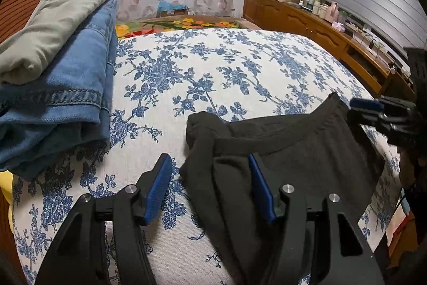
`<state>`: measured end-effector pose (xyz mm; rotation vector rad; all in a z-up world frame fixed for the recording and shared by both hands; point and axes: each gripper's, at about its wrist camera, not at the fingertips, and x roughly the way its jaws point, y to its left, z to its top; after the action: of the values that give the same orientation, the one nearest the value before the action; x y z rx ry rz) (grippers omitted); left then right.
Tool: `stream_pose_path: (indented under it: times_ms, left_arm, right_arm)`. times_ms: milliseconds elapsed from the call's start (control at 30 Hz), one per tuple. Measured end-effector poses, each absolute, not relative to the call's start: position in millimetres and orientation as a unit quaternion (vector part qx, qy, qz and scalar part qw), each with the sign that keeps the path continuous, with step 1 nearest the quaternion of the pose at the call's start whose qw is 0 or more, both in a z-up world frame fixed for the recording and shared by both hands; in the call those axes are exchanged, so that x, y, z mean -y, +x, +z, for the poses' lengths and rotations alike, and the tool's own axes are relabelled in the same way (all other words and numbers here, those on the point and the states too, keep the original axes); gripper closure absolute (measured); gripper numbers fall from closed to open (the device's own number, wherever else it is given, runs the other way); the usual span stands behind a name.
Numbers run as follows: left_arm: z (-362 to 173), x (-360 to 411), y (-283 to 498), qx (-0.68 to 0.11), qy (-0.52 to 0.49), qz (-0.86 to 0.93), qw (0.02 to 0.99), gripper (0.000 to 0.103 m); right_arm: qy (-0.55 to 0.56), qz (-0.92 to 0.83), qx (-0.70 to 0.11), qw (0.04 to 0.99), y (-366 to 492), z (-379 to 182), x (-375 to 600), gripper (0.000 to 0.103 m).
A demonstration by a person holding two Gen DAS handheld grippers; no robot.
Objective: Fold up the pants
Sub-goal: 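Open the right tool and pull it back from the garment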
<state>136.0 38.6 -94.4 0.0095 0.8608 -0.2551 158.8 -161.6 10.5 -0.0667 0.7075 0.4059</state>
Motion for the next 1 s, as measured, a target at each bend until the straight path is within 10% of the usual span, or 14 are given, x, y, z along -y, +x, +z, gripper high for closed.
stream_pose_path:
  times_ms: [667, 1000]
  left_arm:
    - [-95.9, -40.1, 137.0, -0.417, 0.002, -0.124, 0.900, 0.042]
    - [-100.4, -20.2, 136.7, -0.426, 0.052, -0.132, 0.894, 0.022]
  right_arm:
    - [-0.038, 0.192, -0.354, 0.915, 170.2, -3.6, 148.2, 0.055]
    - [-0.052, 0.193, -0.352, 0.914, 168.5, -6.4, 143.6, 0.048]
